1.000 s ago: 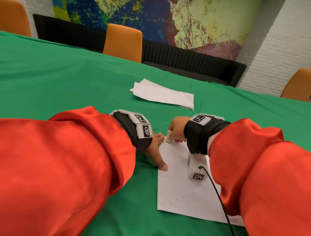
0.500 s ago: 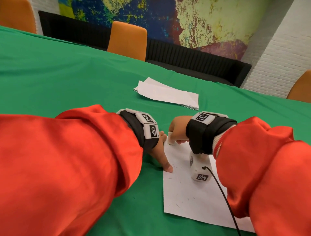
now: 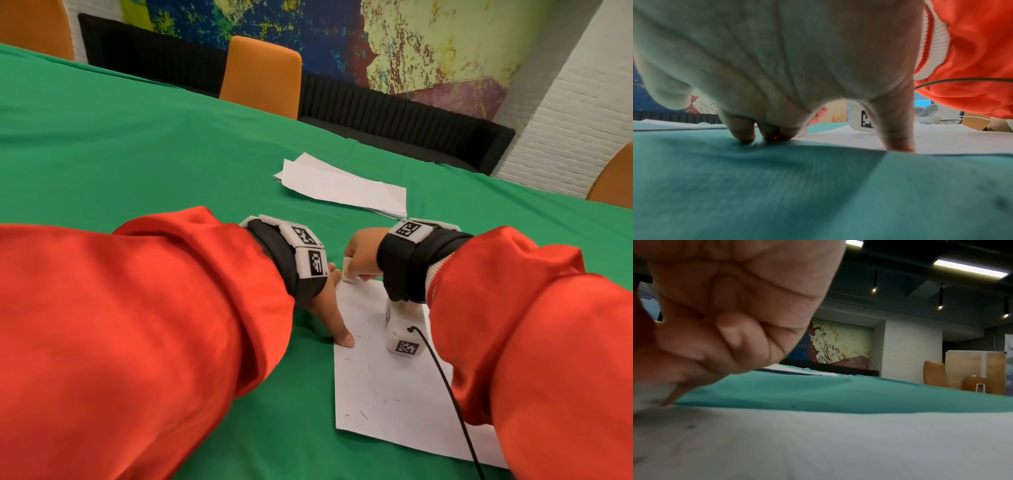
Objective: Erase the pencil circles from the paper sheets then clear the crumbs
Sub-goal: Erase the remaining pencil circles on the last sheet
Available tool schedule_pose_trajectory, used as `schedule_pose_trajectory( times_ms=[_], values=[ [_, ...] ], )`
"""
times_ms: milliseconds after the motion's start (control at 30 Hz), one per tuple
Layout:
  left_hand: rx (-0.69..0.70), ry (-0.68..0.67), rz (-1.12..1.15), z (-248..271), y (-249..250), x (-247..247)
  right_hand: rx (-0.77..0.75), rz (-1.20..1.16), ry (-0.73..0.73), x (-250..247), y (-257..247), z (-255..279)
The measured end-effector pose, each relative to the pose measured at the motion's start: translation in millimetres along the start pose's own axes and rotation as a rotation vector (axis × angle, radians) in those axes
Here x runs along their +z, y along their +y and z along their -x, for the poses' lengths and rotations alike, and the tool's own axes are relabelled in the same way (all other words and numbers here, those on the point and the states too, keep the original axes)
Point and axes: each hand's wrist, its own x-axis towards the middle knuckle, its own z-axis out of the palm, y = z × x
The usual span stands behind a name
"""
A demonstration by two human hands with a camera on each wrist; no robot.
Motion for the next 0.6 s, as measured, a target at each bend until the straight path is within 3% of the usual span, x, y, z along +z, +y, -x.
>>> schedule_pose_trajectory(
  times_ms=[600],
  values=[
    [-0.019, -0.021, -0.045, 0.3, -1.0, -0.6, -0.052, 0.085, -0.068, -2.0, -2.6, 6.8]
  ],
)
